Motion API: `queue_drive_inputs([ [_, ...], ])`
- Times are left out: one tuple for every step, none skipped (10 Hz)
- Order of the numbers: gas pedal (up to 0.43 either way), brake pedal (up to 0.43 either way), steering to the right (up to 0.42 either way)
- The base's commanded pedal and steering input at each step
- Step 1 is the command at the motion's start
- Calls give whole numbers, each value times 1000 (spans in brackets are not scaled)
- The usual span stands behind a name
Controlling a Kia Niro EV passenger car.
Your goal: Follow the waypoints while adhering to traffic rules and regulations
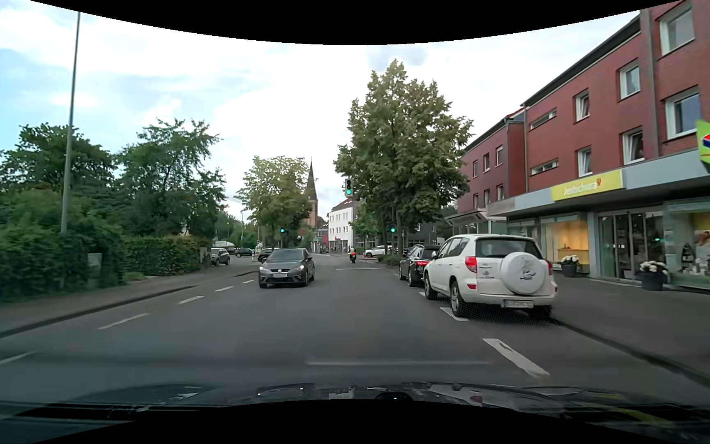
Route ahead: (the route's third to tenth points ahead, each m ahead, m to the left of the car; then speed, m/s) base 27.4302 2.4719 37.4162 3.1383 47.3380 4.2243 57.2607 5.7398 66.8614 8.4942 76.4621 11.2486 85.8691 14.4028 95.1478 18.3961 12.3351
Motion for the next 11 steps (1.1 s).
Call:
queue_drive_inputs([
  [177, 0, -5],
  [177, 0, -5],
  [177, 0, -5],
  [177, 0, -5],
  [177, 0, -5],
  [177, 0, -5],
  [177, 0, -5],
  [177, 0, -6],
  [177, 0, -9],
  [177, 0, -9],
  [177, 0, -9],
])
